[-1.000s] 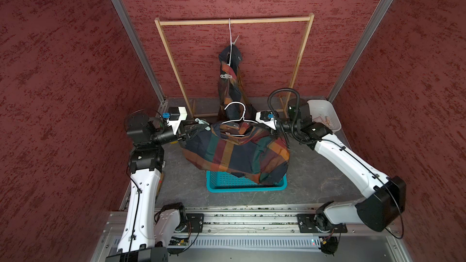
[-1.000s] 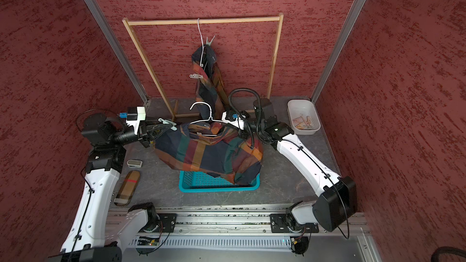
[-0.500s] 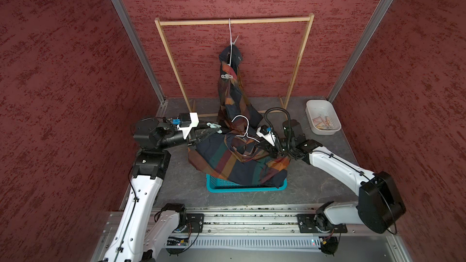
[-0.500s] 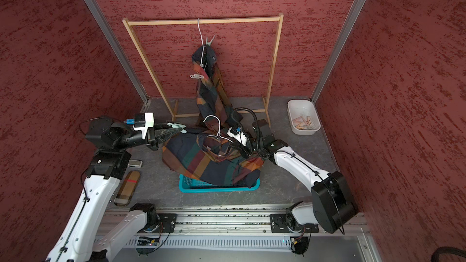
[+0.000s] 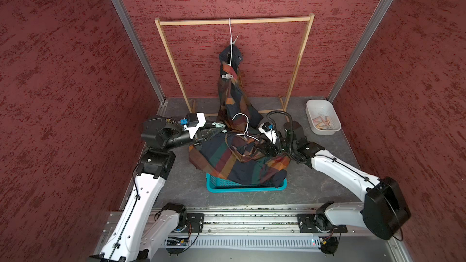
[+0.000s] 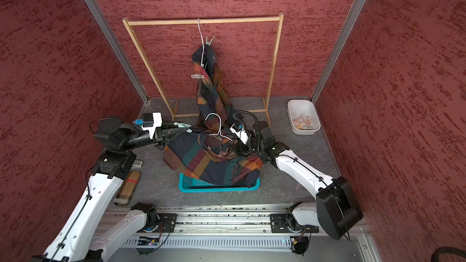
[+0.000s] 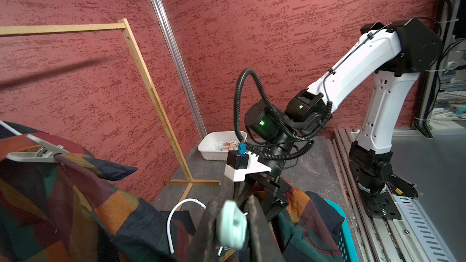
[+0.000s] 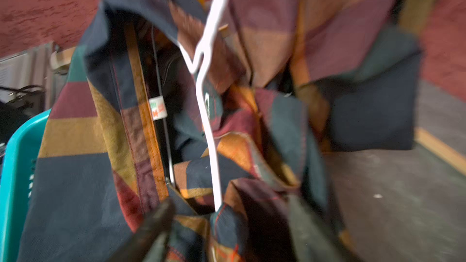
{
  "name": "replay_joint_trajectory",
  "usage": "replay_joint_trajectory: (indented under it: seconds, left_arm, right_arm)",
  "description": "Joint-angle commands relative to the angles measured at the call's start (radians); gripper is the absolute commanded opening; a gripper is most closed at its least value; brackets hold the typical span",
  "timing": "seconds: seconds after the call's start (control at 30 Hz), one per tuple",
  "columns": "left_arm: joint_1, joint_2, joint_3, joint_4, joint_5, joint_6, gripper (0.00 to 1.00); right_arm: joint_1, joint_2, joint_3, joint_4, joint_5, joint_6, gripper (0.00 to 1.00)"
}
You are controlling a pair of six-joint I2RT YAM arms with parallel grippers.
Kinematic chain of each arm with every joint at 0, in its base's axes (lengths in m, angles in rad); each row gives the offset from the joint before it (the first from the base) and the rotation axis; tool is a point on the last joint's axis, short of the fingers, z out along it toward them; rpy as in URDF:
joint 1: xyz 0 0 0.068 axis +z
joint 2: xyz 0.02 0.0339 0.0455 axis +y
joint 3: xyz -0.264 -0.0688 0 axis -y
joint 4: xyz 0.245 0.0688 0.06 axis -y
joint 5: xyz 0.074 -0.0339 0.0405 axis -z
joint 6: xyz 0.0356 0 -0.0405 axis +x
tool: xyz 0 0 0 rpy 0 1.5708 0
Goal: Remove the clothespins securing long-sleeve shirts to the hanger
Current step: Place the hanger in the bin, then place the clamp in the storage box.
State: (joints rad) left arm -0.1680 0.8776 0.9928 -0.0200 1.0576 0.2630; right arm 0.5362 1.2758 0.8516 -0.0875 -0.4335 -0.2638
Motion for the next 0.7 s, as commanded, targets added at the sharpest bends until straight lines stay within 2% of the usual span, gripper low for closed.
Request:
replay_joint_trajectory:
  seconds: [0.0,0.17,0.27,0.47,0.67]
  left_arm:
    - [-0.033,0.0,-0.019,0.037,-0.09,0.005,0.0]
    - [-0.11,0.013,-0.026,0.056,-0.236,0.014,0.0]
    - [-0.174,0.026,-0.032,0.071,-0.346,0.027,0.0]
    - [-0.284,0.075,-0.024,0.131,-0.526,0.015,0.0]
    - [-0.355,0.118,0.009,0.133,-0.628,0.031,0.0]
  right_arm:
    - [0.033,-0.104,-0.002,0.078,0.141,0.021,0.81]
    - [0.095,-0.216,-0.013,0.177,0.322,0.004,0.81]
    - [0.161,-0.251,-0.009,0.239,0.364,-0.016,0.79]
    - [0.362,-0.198,0.025,0.364,0.51,-0.112,0.74]
    - [0.449,-0.146,0.051,0.469,0.562,-0.138,0.66]
